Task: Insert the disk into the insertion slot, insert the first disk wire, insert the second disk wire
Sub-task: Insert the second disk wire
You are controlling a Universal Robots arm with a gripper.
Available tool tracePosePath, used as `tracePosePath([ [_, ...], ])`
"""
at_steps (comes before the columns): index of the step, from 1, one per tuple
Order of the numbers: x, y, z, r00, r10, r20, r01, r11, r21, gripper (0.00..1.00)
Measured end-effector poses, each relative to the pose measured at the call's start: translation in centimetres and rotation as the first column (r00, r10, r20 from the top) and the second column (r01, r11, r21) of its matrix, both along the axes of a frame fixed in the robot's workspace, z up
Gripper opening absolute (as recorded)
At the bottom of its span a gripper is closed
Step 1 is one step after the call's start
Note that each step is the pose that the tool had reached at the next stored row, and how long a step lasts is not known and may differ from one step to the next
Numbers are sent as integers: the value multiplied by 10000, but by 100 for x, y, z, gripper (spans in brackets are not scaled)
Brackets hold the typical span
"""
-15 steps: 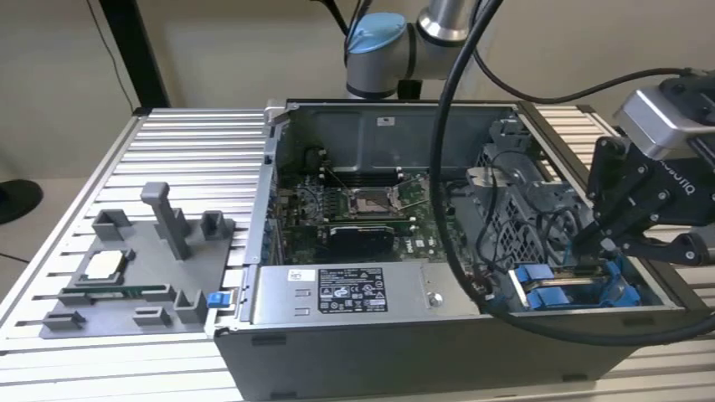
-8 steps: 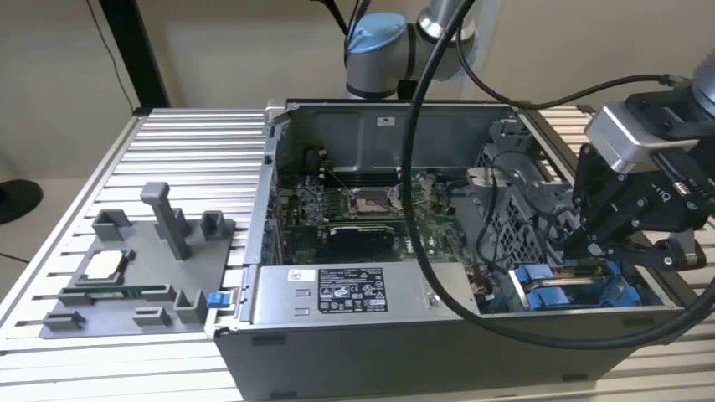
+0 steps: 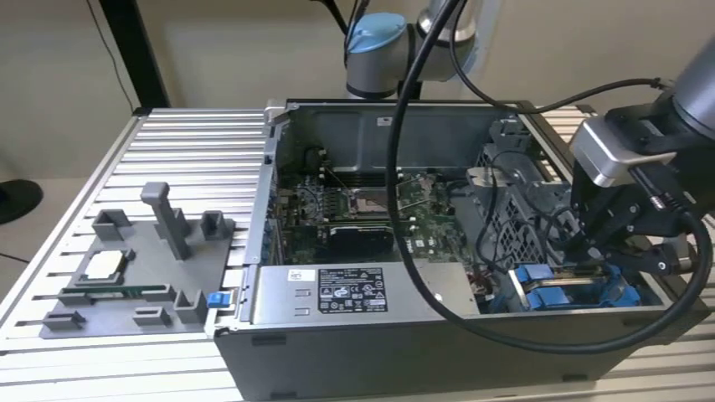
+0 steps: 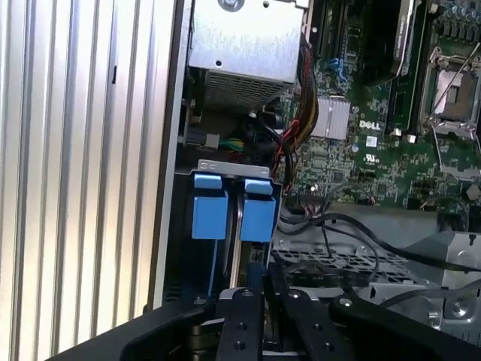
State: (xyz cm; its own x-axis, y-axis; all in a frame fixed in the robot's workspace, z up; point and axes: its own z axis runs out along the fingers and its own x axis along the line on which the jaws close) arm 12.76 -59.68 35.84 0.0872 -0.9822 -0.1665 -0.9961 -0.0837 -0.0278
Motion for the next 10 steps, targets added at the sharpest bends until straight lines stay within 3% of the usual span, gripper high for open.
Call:
tracePosePath([
  [5,-27,0,-43,9993,-51,379,51,10000,0,0],
  [6,-28,0,-50,9991,-55,420,56,10000,-4,0],
  [10,-28,0,-54,9991,-56,423,56,10000,-3,0],
])
